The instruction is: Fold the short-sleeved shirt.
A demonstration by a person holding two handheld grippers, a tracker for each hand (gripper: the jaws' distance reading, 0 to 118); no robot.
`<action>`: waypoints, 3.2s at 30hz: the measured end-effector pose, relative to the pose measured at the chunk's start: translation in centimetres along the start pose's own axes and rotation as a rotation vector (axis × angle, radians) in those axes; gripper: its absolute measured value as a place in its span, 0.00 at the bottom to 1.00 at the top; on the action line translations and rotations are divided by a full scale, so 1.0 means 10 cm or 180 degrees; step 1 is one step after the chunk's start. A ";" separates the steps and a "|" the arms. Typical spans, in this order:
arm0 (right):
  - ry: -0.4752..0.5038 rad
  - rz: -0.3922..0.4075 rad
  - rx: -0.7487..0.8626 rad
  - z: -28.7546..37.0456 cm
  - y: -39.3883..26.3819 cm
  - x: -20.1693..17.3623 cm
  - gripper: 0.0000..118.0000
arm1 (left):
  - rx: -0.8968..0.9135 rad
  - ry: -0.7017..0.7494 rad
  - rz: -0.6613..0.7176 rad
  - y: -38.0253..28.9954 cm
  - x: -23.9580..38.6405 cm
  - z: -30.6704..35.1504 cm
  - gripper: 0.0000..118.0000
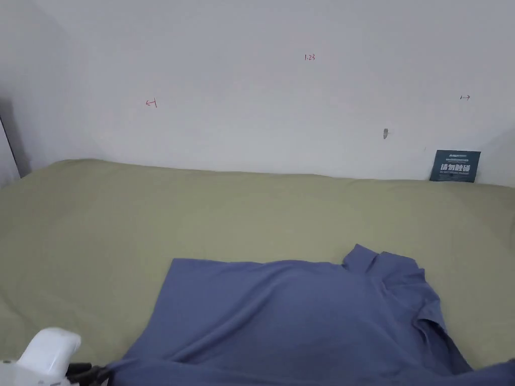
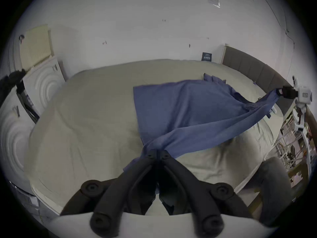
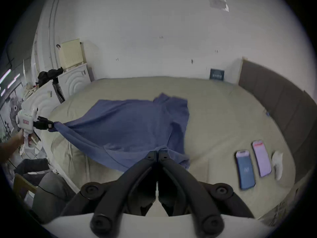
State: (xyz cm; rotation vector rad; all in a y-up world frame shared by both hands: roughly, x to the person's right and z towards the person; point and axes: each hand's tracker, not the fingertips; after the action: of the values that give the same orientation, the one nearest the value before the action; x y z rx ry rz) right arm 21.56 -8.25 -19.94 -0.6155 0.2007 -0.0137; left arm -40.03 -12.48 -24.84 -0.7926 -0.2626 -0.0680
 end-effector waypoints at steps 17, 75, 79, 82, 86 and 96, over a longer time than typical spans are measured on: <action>-0.0131 -0.0802 -0.0513 -0.03 -0.93 0.24 0.49 | -0.0277 0.0078 0.0686 -0.90 -0.13 -0.23 0.69; -0.0666 -0.0515 -0.1374 -0.71 -0.89 0.02 0.89 | -0.0327 0.0167 0.1002 -0.61 0.35 -0.43 0.08; -0.0519 -0.0612 -0.1433 -0.77 -1.01 0.09 0.45 | -0.0357 0.0150 0.0984 -0.59 0.36 -0.44 0.08; -0.0453 -0.0630 -0.1161 -0.65 -0.92 0.02 0.03 | -0.0367 0.0131 0.0972 -0.58 0.36 -0.44 0.08; -0.0574 -0.0444 -0.1180 -0.61 -0.87 -0.08 0.03 | -0.0362 0.0131 0.0955 -0.58 0.36 -0.44 0.08; -0.0453 -0.0572 -0.0810 -0.32 -0.58 -0.11 0.03 | -0.0121 0.0039 0.0862 -0.41 0.32 -0.20 0.08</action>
State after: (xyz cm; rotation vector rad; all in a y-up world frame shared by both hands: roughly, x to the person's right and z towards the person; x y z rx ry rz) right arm 20.16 -14.77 -18.97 -0.8835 0.0081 -0.1190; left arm -37.15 -16.64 -22.46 -0.8591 -0.1407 0.1775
